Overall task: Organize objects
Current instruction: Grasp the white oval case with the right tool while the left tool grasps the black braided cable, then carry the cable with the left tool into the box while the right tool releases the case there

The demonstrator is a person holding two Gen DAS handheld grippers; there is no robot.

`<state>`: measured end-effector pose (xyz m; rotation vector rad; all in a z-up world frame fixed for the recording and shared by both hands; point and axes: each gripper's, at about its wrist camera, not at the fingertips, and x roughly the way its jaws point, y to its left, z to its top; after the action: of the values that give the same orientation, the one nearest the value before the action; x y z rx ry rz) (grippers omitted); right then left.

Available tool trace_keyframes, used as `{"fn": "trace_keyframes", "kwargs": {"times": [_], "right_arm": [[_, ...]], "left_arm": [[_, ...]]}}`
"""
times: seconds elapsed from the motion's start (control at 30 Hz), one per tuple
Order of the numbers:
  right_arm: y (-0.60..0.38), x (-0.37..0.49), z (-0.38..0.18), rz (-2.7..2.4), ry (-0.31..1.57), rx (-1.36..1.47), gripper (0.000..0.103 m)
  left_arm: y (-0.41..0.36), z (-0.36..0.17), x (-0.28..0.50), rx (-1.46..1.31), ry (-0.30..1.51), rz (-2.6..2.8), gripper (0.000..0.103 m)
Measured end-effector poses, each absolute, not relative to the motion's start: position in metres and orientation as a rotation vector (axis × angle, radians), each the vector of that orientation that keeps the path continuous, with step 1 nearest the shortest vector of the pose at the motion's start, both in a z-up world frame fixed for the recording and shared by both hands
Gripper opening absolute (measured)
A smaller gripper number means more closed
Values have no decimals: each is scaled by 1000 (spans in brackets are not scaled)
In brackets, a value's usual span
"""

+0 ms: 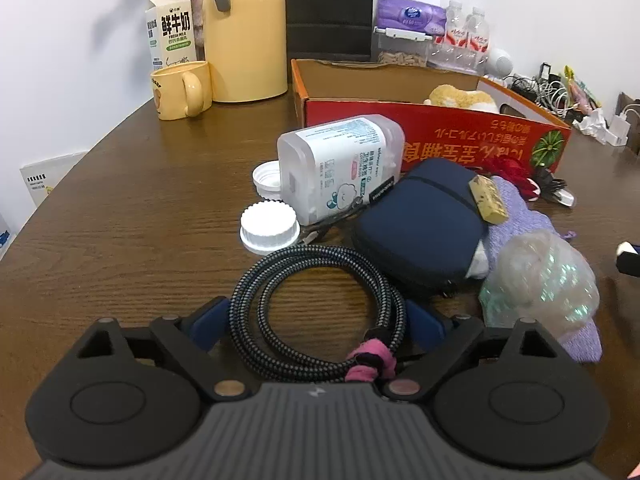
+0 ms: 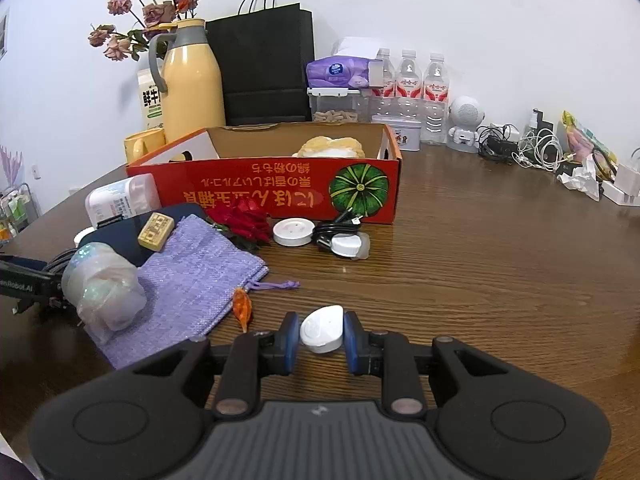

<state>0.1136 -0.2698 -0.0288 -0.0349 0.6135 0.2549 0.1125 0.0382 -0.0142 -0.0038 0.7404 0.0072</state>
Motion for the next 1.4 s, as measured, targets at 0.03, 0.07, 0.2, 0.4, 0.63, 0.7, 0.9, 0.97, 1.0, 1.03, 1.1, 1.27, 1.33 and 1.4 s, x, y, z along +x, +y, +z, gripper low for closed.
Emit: {"fn": "trace_keyframes", "kwargs": {"times": [0.03, 0.07, 0.2, 0.4, 0.63, 0.7, 0.9, 0.97, 1.0, 1.03, 1.1, 1.27, 1.33, 1.4], "right_arm": [[-269, 114, -29, 256, 614, -36, 22], [-268, 114, -28, 257, 615, -38, 22], [-264, 112, -26, 262, 609, -43, 22], [-260, 108, -19, 267, 594, -53, 22], [-257, 116, -1, 273, 533, -59, 22], [-256, 122, 4, 274, 515, -56, 22], [-246, 150, 27, 309, 451, -44, 22], [-240, 164, 34, 324, 432, -27, 22], [-236, 171, 37, 331, 423, -25, 22], [-232, 179, 40, 338, 416, -23, 22], [-223, 195, 46, 353, 402, -20, 22], [-200, 241, 54, 376, 381, -5, 22], [-191, 260, 55, 379, 387, -12, 22], [-182, 280, 55, 373, 400, -26, 22]], "left_arm": [[39, -14, 110, -8, 738, 2, 92], [39, -13, 108, -14, 736, 1, 92], [45, -8, 97, -28, 710, 4, 91], [53, 12, 85, -11, 649, 20, 91], [53, 53, 85, 22, 524, 5, 91], [50, 64, 91, 41, 488, -3, 91], [37, 89, 121, 40, 397, -46, 91], [31, 95, 136, 27, 377, -58, 91], [27, 97, 145, 19, 369, -66, 91], [24, 99, 151, 14, 363, -72, 91], [16, 102, 168, 8, 349, -84, 91], [-1, 102, 209, -16, 349, -103, 91], [-8, 102, 229, -16, 352, -87, 91], [-11, 101, 246, -23, 355, -69, 91]]}}
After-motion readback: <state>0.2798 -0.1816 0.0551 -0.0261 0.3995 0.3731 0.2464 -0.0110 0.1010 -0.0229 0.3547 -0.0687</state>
